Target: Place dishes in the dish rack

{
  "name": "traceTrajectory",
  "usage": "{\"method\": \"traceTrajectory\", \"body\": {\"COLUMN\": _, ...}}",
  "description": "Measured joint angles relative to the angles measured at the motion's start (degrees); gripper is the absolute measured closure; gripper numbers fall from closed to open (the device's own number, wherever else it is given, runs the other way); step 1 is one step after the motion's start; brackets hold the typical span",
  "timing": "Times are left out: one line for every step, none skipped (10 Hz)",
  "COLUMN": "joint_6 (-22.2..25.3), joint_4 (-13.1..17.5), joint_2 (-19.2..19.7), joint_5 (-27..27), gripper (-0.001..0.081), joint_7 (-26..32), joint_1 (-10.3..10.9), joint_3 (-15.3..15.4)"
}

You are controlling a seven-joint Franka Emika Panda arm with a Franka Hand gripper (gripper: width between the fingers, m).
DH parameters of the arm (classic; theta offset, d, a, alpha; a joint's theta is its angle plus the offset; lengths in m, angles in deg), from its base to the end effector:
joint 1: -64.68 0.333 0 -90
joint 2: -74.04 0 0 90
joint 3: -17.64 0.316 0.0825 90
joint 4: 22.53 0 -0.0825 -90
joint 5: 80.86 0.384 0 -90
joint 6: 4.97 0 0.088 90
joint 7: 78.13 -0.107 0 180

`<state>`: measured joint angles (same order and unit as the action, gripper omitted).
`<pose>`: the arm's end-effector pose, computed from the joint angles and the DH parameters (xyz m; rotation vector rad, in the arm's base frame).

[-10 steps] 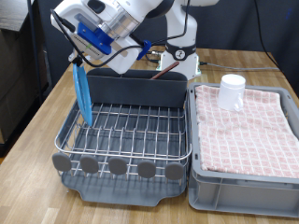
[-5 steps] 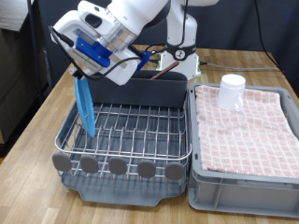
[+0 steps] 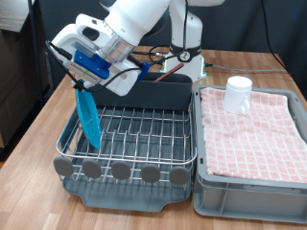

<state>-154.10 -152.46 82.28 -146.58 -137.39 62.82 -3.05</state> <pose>0.5084 -0.1899 0.3104 2.4166 -0.5551 0.4725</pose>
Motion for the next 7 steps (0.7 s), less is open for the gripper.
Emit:
{"method": "traceTrajectory", "body": {"joint_6": -0.62, "joint_4": -0.05, "joint_2": 0.33, "joint_5": 0.00, "gripper": 0.0789, "joint_7": -0.08, "joint_1": 0.00, "joint_3": -0.26}}
{"method": "traceTrajectory", "body": {"joint_6": -0.97, "joint_4": -0.10, "joint_2": 0.54, "joint_5": 0.07, "gripper": 0.0789, "joint_7": -0.12, "joint_1": -0.01, "joint_3": -0.43}}
{"method": "traceTrajectory", "body": {"joint_6": -1.29, "joint_4": -0.11, "joint_2": 0.65, "joint_5": 0.49, "gripper": 0.0789, "joint_7": -0.12, "joint_1": -0.03, "joint_3": -0.49}}
{"method": "traceTrajectory", "body": {"joint_6": -1.81, "joint_4": -0.16, "joint_2": 0.70, "joint_5": 1.91, "gripper": 0.0789, "joint_7": 0.44, "joint_1": -0.10, "joint_3": -0.50}}
{"method": "traceTrajectory", "body": {"joint_6": -2.04, "joint_4": -0.17, "joint_2": 0.70, "joint_5": 4.09, "gripper": 0.0543, "joint_7": 1.79, "joint_1": -0.20, "joint_3": -0.49}}
{"method": "traceTrajectory", "body": {"joint_6": -2.29, "joint_4": -0.21, "joint_2": 0.71, "joint_5": 7.82, "gripper": 0.0543, "joint_7": 4.49, "joint_1": -0.37, "joint_3": -0.41}}
{"method": "traceTrajectory", "body": {"joint_6": -2.44, "joint_4": -0.22, "joint_2": 0.71, "joint_5": 12.52, "gripper": 0.0379, "joint_7": 8.23, "joint_1": -0.68, "joint_3": -0.21}}
